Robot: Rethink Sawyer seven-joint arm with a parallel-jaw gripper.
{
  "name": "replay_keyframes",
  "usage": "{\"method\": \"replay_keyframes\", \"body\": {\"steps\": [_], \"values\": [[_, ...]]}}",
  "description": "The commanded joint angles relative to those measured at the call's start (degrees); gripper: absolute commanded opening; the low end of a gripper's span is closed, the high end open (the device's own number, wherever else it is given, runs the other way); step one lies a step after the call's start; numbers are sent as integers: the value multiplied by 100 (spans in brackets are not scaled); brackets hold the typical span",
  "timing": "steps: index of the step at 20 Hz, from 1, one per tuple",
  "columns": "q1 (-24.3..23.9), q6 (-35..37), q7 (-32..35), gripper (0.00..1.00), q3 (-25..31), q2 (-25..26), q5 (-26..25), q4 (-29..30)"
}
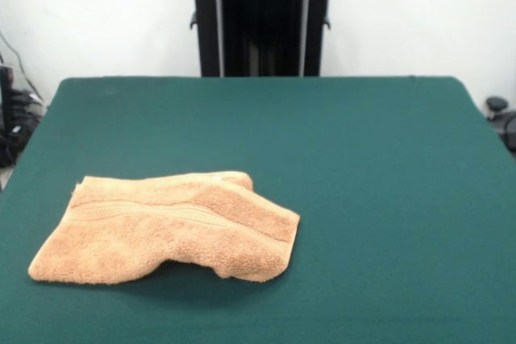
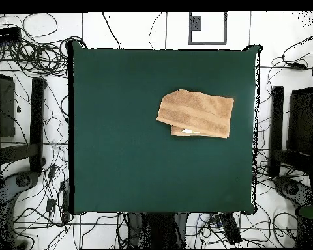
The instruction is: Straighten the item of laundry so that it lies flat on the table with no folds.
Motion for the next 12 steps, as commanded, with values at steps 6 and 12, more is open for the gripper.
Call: {"method": "replay_keyframes", "body": {"steps": [6, 12], "values": [[262, 1626, -2822, 100, 1280, 695, 42, -1093], [464, 1432, -2166, 100, 938, 559, 83, -766]]}}
